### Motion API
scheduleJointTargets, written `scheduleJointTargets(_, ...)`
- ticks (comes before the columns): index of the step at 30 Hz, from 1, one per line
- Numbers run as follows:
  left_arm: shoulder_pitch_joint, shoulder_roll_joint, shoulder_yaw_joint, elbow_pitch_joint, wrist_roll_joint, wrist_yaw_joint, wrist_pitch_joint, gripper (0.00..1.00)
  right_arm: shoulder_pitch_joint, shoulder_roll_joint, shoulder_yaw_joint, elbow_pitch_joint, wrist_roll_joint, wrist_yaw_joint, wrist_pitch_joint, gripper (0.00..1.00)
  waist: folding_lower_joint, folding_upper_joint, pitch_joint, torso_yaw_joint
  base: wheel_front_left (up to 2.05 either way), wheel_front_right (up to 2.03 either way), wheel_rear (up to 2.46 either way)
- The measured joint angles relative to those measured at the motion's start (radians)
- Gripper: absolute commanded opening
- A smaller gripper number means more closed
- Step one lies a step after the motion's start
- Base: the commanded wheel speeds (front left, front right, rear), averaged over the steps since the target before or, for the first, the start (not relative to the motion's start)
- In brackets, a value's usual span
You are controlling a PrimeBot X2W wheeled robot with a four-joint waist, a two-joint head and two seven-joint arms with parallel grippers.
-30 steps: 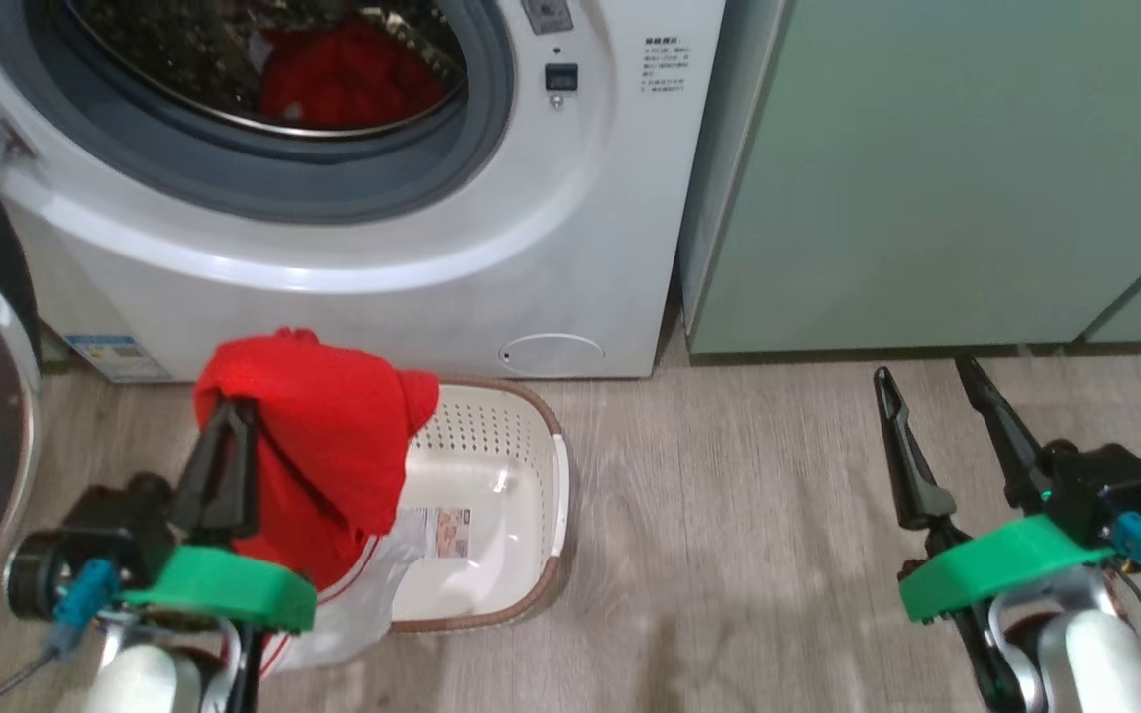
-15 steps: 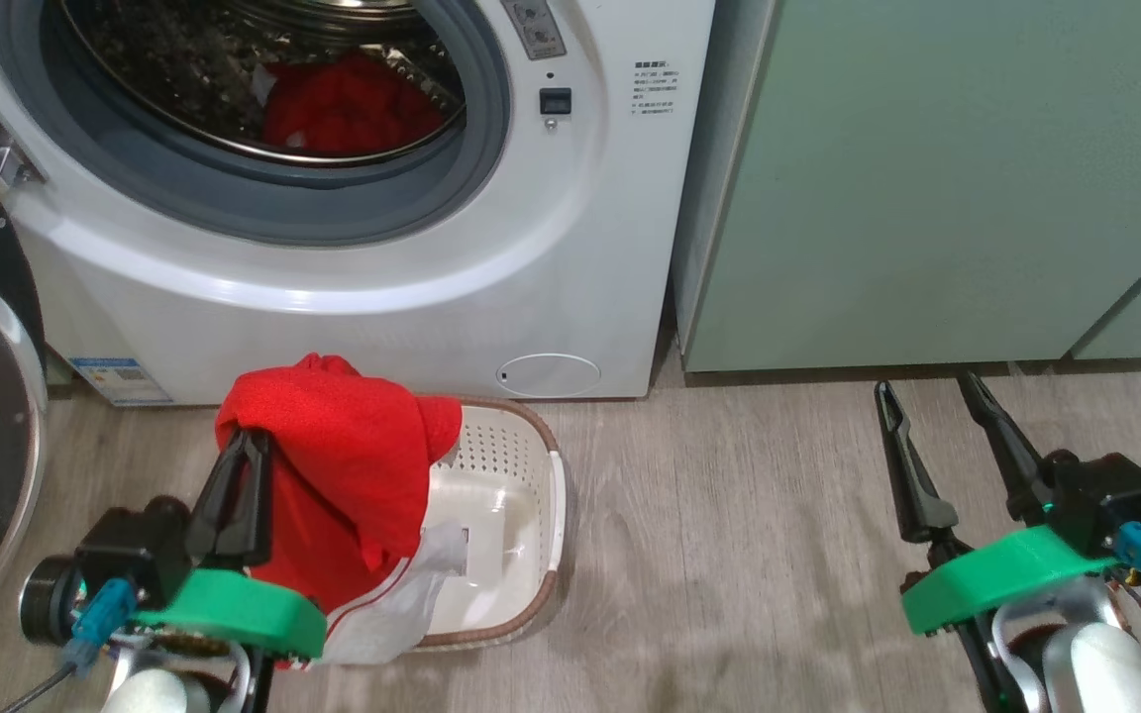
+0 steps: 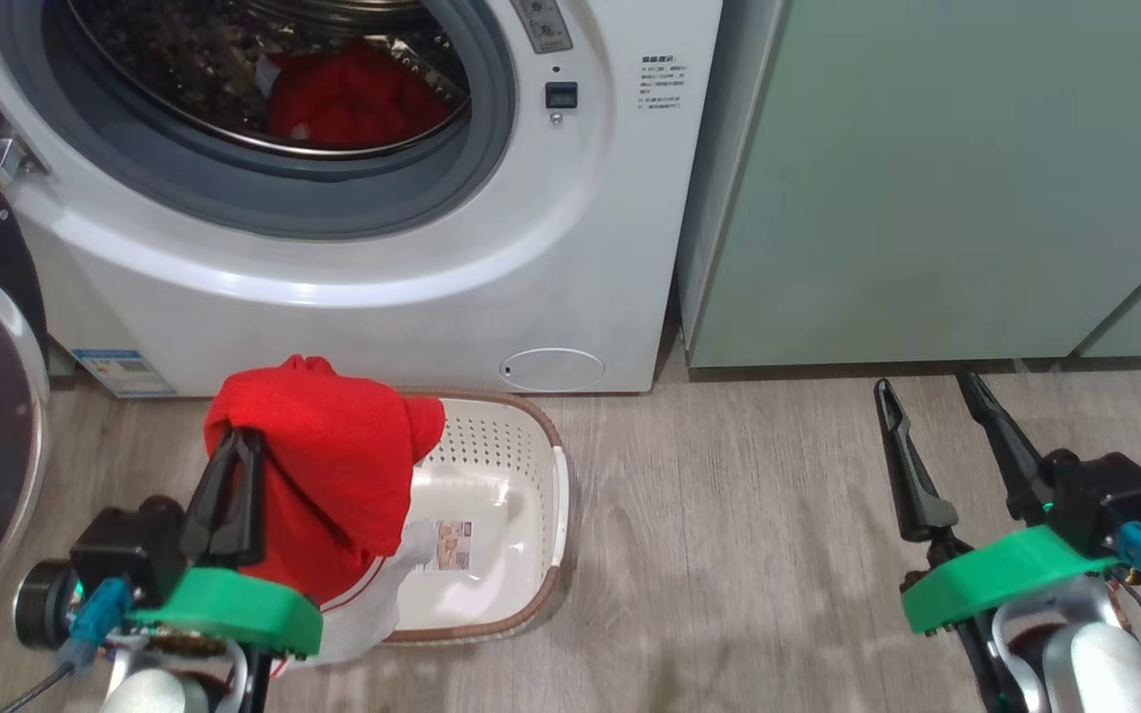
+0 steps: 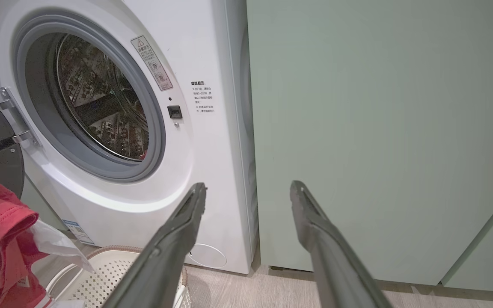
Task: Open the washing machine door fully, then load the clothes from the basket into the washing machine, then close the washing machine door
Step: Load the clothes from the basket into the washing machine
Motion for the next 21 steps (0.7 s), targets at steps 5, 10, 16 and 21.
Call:
scheduleJointTargets(5,-0.018,0.001,0.001,0.009,-0.01,0.0,0.0,0.0,-0.002,0.0,0.001,-0.015,0.0,0.0,0.0,1.0,0.0,0.0,0.025,0.002,0.0,0.0,0.0)
scheduleJointTargets(10,-0.092,0.001,0.007,0.033,-0.035,-0.005,0.006,0.0,-0.009,0.0,0.004,-0.033,0.0,0.0,0.0,1.0,0.0,0.0,0.065,0.0,0.0,0.0,0.0)
scheduleJointTargets(16,-0.293,0.013,0.044,0.131,-0.087,-0.03,0.042,0.0,-0.063,0.0,0.02,-0.071,0.0,0.0,-0.002,1.0,0.0002,0.0,0.157,-0.013,0.0,0.0,0.0)
scheduleJointTargets(21,-0.504,0.033,0.069,0.23,-0.13,-0.056,0.085,0.0,-0.114,0.0,0.036,-0.091,0.002,0.0,-0.025,1.0,0.0003,0.0,0.252,-0.036,0.0,0.0,0.0)
